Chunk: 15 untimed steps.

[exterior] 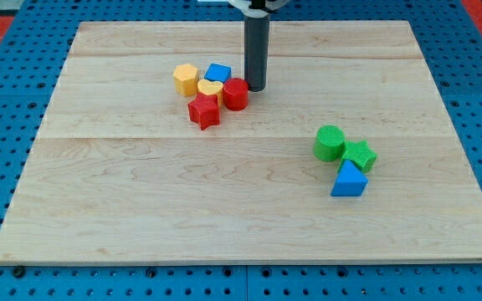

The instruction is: Add the green circle to the group of blocks

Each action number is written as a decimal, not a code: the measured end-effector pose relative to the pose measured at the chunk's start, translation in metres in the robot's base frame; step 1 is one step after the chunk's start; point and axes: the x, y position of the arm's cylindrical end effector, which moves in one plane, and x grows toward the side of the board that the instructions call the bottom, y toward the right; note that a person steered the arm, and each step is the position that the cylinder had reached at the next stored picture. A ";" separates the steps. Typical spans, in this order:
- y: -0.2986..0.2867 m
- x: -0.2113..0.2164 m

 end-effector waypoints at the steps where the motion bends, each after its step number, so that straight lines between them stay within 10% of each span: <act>1: 0.045 0.001; 3: 0.191 0.077; 6: 0.010 0.133; 8: 0.097 0.099; 15: -0.157 0.102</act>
